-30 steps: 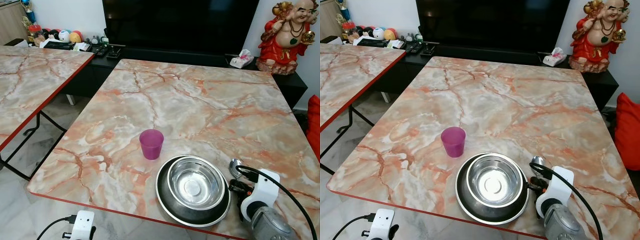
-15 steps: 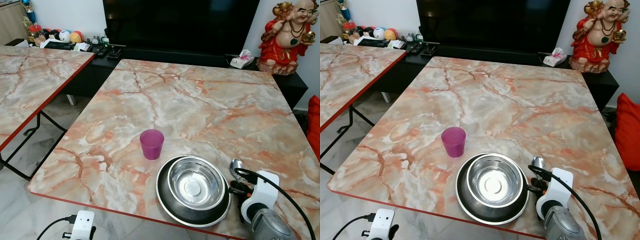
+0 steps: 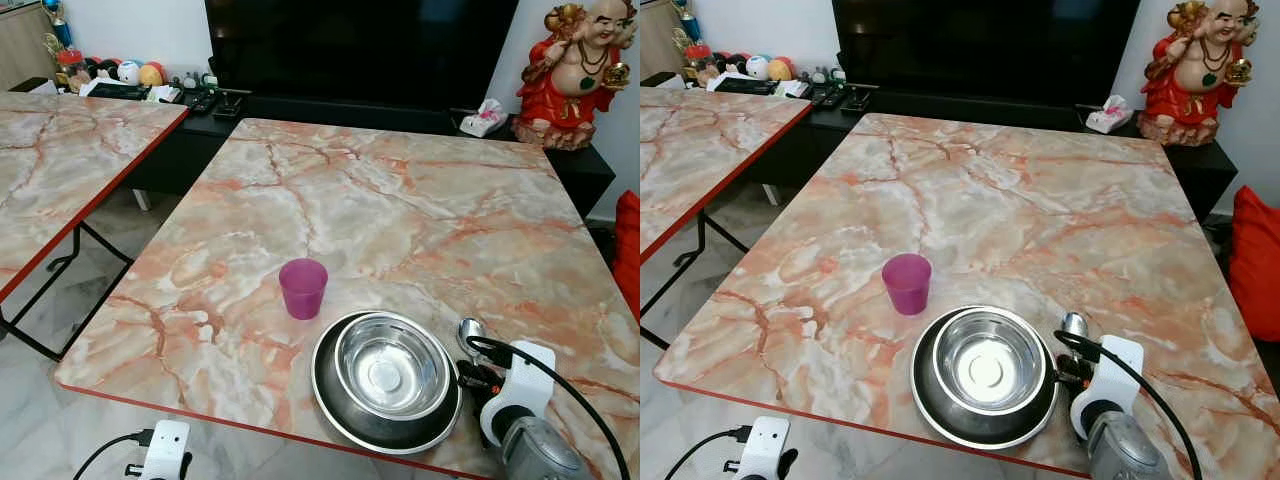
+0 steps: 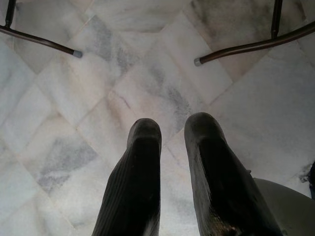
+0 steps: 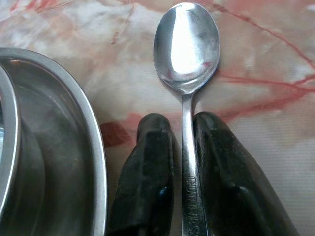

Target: Setting the table

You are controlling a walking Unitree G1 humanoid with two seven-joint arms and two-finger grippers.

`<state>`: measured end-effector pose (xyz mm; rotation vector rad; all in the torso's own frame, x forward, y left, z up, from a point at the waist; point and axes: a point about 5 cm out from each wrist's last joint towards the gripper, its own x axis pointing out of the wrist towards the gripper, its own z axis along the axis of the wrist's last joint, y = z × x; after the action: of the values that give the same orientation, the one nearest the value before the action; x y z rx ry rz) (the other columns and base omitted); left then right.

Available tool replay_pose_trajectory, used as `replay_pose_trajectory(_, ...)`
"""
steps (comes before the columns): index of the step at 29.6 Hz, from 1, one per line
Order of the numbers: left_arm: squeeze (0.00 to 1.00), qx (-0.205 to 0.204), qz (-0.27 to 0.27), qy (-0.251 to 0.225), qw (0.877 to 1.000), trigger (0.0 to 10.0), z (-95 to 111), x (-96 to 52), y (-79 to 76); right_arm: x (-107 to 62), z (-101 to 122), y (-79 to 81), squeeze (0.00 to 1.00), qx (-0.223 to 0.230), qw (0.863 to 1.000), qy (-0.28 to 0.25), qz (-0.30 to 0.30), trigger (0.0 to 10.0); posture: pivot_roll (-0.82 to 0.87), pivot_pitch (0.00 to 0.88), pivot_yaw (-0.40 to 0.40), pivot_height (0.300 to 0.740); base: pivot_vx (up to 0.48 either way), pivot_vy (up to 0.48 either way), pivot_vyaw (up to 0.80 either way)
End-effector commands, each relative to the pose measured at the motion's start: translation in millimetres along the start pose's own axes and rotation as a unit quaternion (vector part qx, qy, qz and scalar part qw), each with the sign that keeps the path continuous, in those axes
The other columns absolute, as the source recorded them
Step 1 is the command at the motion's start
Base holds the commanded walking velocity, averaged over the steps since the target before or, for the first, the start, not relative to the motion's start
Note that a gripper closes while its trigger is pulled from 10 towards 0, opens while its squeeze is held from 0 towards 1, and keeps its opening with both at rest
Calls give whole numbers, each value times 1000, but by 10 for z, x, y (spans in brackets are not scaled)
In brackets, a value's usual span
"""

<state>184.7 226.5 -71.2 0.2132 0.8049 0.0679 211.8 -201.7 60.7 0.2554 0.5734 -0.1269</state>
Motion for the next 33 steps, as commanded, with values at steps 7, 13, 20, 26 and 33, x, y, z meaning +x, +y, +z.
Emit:
replay_pose_trajectory(7, 0, 11, 0, 9, 1000, 10000, -19, -1, 21, 7, -20, -11, 0, -3, 1000, 13, -8, 10000, 71, 0, 4, 740, 0, 0, 0)
replay_pose_trajectory(13, 0, 13, -1, 8, 1000, 10000, -12, 1, 23, 6, 4, -10, 0, -4, 1000, 11, -9, 10000, 71, 0, 6, 740, 0, 0, 0)
replay_pose_trajectory(20, 0, 15, -2, 7, 1000, 10000, -4, 4, 15, 3, 25, -9, 0, -20, 1000, 10, -11, 10000, 71, 0, 5, 740, 0, 0, 0)
replay_pose_trajectory(26, 0, 16, -3, 7, 1000, 10000, -2, 5, 1, -1, 24, -6, 0, -18, 1000, 15, -9, 10000, 69, 0, 3, 740, 0, 0, 0)
replay_pose_trajectory(33, 0, 15, -3, 6, 1000, 10000, 0, 6, -7, -3, 1, -10, 0, -19, 999, 28, -15, 10000, 69, 0, 1, 740, 0, 0, 0)
